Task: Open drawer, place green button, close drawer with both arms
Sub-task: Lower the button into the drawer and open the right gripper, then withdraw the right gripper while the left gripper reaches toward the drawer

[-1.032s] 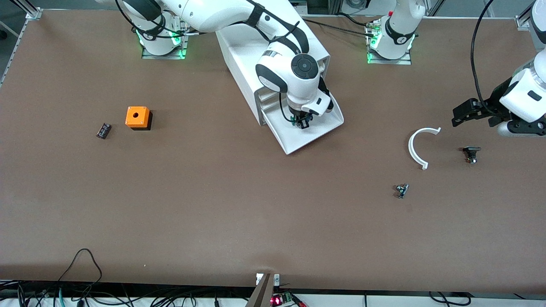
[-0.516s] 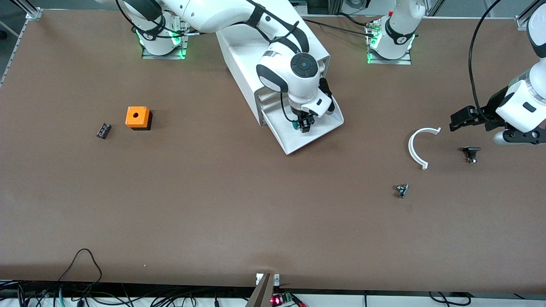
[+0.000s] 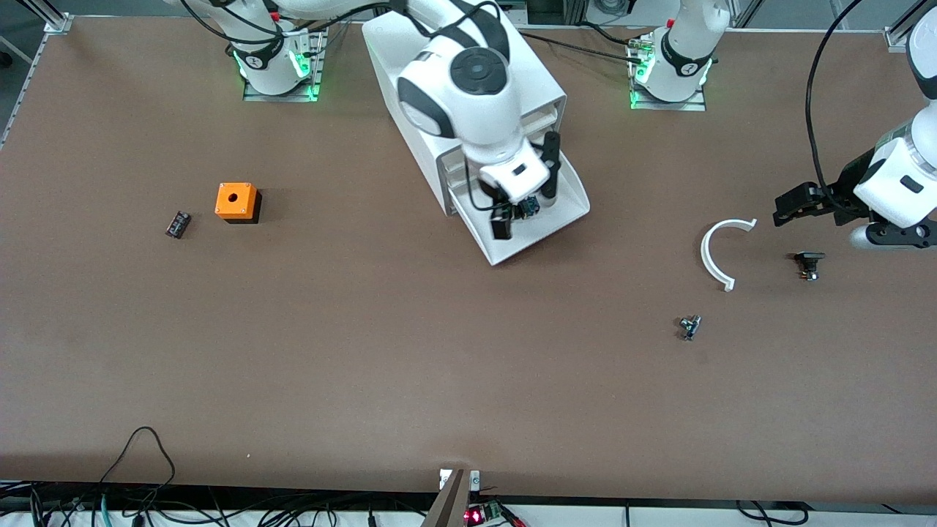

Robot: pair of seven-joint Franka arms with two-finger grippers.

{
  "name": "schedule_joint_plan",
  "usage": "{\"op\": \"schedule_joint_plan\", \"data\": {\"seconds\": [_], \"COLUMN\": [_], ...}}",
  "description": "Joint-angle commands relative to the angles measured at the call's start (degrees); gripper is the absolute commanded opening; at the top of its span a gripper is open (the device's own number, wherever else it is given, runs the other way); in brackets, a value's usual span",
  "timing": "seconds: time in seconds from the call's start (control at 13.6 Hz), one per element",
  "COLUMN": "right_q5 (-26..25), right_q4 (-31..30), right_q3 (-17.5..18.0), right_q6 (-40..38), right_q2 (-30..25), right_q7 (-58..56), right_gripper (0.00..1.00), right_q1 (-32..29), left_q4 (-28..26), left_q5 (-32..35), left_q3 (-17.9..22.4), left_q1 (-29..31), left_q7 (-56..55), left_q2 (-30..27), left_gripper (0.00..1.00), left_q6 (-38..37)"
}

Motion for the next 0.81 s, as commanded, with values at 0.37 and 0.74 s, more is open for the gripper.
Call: {"op": "schedule_joint_plan", "data": {"seconds": [0.37, 0.74], "right_q5": [2.1, 2.0], "right_q4": [-3.6, -6.4], "right_q3": [-8.6, -8.7], "right_q6": [-1.7, -8.7], "right_q2": [-5.3, -10.9], "right_q7": [28.4, 47.5], "right_gripper": [1.0, 1.0], "right_q1": [-5.9, -13.3], "left_q4": [1.8, 1.7], "left_q5": [-0.6, -0.6], "left_q3": [-0.7, -0.6], "left_q1": [0.0, 0.2], "left_q7": [-0.8, -0.3], "left_q2": [0.7, 0.7], "left_gripper": [1.0, 1.0], "left_q6": [-1.6, -2.7]}}
